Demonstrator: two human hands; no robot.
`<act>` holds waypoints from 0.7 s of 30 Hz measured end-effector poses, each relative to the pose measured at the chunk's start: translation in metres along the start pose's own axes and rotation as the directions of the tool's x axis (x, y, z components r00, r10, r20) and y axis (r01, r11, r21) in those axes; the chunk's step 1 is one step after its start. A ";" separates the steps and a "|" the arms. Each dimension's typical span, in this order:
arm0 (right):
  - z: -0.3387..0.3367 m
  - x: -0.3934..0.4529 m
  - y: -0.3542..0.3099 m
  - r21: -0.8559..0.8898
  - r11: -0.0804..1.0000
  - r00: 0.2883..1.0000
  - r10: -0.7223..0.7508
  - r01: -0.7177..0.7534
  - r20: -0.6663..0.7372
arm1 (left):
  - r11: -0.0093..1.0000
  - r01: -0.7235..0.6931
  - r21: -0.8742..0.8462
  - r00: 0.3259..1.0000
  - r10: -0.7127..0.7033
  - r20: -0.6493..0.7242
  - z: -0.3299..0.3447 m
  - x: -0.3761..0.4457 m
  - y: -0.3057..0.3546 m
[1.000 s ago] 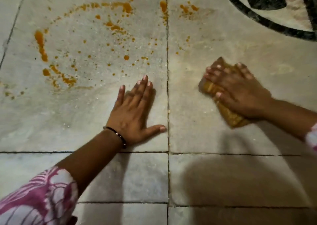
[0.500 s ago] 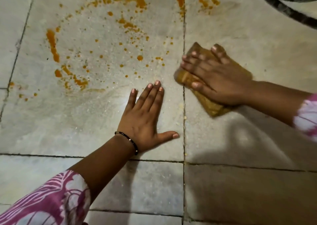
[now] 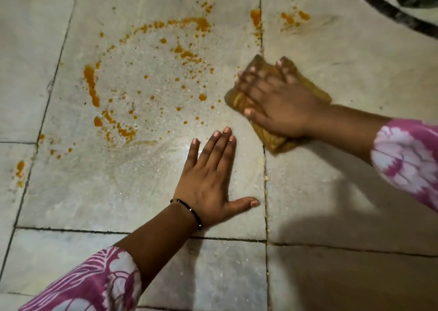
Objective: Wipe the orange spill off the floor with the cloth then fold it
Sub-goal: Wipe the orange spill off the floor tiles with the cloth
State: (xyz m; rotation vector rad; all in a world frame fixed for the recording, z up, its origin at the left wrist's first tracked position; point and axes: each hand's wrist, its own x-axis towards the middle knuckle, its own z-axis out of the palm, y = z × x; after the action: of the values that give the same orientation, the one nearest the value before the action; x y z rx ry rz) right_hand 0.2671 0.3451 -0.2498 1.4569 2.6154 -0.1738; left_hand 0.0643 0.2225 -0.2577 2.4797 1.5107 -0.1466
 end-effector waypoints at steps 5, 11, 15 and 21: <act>0.005 -0.078 0.051 0.013 1.000 1.000 0.002 -0.002 -0.030 | 0.999 -0.010 -0.037 0.999 0.009 -0.033 0.002 0.001 -0.001; -0.003 0.015 0.073 0.092 0.936 0.937 0.345 -0.340 -0.055 | 0.999 -0.001 -0.039 1.000 0.001 -0.003 0.001 0.001 -0.002; -0.004 0.039 0.013 0.053 0.993 0.995 0.103 -0.101 -0.021 | 0.999 -0.008 -0.037 1.000 0.008 -0.018 -0.001 0.001 -0.002; 0.008 -0.076 0.034 0.013 0.985 0.985 -0.172 0.172 -0.003 | 0.999 -0.017 -0.049 0.998 0.015 -0.057 0.003 0.001 -0.002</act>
State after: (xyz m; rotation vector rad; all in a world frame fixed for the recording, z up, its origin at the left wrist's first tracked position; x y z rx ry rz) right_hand 0.3362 0.2982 -0.2446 1.2340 2.7456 -0.2095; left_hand 0.0635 0.2238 -0.2608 2.4758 1.4970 -0.0363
